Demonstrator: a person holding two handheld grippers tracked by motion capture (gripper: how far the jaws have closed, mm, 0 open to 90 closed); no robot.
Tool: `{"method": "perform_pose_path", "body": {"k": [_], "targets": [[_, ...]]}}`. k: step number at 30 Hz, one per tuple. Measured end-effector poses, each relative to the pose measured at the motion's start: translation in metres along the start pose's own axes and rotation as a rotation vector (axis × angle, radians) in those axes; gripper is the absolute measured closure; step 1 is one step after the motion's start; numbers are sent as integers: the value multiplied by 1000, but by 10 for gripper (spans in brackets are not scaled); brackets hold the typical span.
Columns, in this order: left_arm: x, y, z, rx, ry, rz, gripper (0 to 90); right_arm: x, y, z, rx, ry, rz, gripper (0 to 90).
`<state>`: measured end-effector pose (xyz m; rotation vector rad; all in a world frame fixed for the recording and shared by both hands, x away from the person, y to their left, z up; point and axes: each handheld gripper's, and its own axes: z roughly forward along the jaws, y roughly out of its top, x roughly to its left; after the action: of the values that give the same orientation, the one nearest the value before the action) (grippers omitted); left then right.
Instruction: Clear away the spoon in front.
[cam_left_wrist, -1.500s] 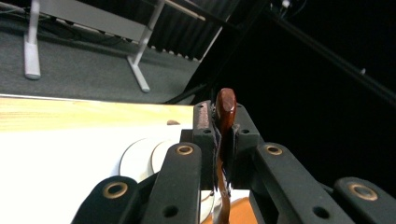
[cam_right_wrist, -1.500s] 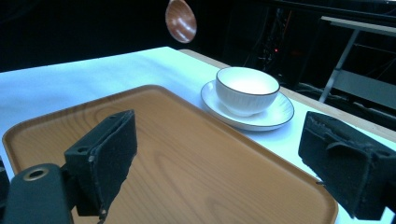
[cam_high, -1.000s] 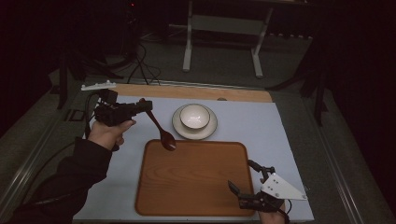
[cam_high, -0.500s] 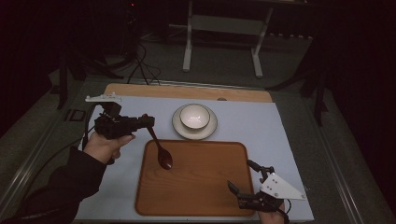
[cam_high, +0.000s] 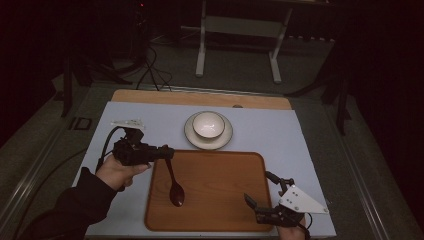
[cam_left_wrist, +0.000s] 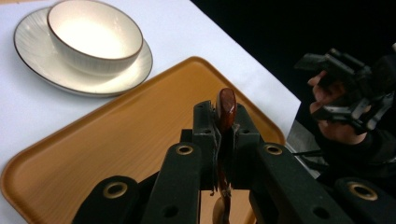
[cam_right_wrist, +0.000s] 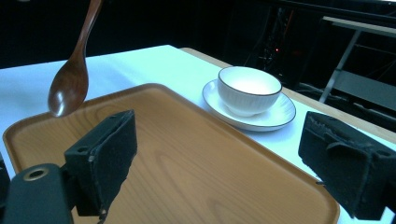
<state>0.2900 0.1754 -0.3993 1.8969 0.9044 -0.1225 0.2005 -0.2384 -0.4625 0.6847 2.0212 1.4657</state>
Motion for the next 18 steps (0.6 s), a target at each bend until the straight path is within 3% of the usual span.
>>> {"method": "perform_pose_path", "body": {"k": [9,18], "targets": [[10,-14,26,96,-33,-8,840,0,0,1,2,2,-1,113],[12,-16,48,179,-57,-8,839,-1,-1,1,5,1,1,113]]}}
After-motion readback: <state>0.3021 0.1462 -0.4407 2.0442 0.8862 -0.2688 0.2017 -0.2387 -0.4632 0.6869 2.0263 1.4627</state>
